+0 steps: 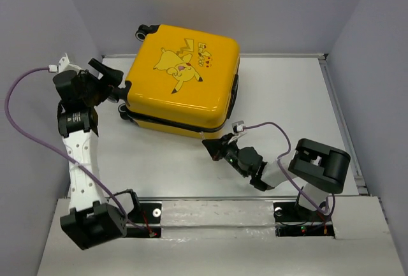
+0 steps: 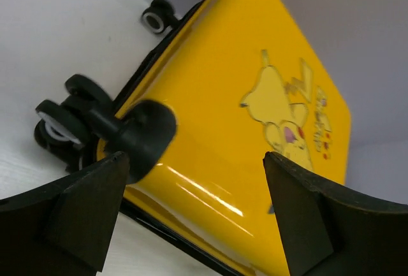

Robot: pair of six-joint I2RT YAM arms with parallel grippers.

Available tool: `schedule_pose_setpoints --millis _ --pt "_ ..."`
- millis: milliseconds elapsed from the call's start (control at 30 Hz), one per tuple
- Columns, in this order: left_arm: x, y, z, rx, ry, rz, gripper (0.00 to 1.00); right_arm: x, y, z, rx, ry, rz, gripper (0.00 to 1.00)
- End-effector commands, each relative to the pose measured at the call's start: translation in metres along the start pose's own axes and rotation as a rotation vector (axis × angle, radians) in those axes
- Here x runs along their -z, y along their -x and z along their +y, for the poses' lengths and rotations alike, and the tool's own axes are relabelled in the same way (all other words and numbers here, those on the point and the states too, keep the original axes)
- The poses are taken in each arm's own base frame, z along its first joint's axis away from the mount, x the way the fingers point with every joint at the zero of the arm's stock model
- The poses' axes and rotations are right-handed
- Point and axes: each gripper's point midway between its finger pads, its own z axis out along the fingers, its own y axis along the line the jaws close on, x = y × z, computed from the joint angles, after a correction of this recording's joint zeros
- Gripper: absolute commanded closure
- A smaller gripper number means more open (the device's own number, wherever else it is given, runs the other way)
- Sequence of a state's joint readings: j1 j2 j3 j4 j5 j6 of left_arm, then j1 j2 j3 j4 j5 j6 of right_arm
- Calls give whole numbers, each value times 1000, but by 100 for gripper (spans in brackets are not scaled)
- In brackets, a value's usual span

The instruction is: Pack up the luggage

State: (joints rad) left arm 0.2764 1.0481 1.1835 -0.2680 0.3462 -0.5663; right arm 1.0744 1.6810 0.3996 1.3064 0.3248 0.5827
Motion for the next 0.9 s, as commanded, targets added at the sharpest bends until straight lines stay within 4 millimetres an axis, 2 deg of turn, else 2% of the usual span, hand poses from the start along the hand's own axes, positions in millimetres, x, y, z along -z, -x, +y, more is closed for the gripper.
schedule_pose_setpoints --millis 0,100,133,300,400,733,867 --pt "-34 -6 51 155 111 10 1 14 -12 24 27 109 89 93" --pt "-51 -14 64 188 131 56 1 15 -13 27 30 123 98 93" --pt "-63 -23 73 212 150 100 1 15 -14 27 33 123 98 93" --pt "-82 -20 91 238 193 64 1 17 -18 26 31 129 112 93" --pt "-95 -30 98 266 193 107 1 18 -21 24 33 128 122 93" --pt "-125 -38 100 361 130 123 3 17 -30 23 35 137 146 93" --pt "-129 -41 92 387 80 111 15 19 -30 22 34 135 149 93"
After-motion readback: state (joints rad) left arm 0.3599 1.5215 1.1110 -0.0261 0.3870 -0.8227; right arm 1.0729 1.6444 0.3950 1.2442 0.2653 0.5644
